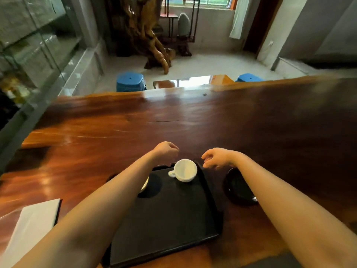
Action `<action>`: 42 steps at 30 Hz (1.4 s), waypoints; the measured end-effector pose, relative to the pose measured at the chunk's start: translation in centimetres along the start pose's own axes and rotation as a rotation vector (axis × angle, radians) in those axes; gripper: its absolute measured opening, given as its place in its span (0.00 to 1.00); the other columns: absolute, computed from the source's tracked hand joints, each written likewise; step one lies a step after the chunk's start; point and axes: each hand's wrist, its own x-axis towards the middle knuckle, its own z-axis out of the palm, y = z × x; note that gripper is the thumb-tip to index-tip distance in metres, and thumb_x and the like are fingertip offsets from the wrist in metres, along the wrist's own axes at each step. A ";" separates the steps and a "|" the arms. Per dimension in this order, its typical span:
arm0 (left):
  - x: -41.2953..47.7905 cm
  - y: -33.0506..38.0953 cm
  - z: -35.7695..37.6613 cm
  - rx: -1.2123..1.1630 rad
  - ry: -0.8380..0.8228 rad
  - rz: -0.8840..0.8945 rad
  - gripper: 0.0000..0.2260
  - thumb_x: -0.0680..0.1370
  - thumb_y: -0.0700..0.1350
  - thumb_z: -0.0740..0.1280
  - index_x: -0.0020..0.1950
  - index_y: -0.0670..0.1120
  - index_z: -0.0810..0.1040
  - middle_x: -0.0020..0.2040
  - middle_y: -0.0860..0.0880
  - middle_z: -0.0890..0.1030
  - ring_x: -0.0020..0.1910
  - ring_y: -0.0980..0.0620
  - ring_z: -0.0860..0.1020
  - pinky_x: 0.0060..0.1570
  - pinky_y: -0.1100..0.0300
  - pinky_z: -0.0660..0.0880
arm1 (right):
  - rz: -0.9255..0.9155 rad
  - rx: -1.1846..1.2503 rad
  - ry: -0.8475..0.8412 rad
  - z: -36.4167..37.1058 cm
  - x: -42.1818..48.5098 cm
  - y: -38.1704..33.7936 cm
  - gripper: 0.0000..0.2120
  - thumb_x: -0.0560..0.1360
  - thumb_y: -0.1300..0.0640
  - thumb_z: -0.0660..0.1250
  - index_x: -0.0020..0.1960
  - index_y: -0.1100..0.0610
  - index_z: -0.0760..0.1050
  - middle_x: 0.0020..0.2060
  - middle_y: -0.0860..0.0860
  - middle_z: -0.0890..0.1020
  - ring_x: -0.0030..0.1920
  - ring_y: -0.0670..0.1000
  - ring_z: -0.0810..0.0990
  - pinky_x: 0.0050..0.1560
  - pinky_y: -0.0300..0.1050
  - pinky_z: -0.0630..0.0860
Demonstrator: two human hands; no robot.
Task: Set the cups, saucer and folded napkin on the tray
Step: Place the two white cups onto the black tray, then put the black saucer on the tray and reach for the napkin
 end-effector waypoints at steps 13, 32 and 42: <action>5.0 9.2 15.5 0.357 -0.309 -0.094 0.14 0.79 0.45 0.59 0.61 0.41 0.75 0.47 0.45 0.79 0.40 0.48 0.77 0.40 0.55 0.76 | 0.218 0.041 -0.008 -8.8 -2.8 18.2 0.22 0.75 0.56 0.67 0.68 0.56 0.69 0.59 0.53 0.76 0.58 0.52 0.76 0.58 0.51 0.77; 9.9 4.7 24.8 0.509 -0.266 -0.294 0.18 0.77 0.47 0.65 0.64 0.39 0.71 0.56 0.38 0.80 0.44 0.42 0.83 0.43 0.50 0.82 | 0.231 0.293 0.065 -3.4 4.0 28.5 0.22 0.75 0.63 0.66 0.67 0.58 0.66 0.57 0.56 0.75 0.52 0.53 0.77 0.48 0.47 0.79; 9.4 3.3 26.5 0.029 -0.115 -0.385 0.22 0.74 0.29 0.63 0.66 0.42 0.66 0.64 0.41 0.71 0.58 0.40 0.77 0.47 0.48 0.81 | 0.250 0.476 0.162 -2.3 4.5 28.9 0.23 0.72 0.76 0.60 0.63 0.59 0.72 0.40 0.51 0.74 0.48 0.54 0.78 0.47 0.51 0.81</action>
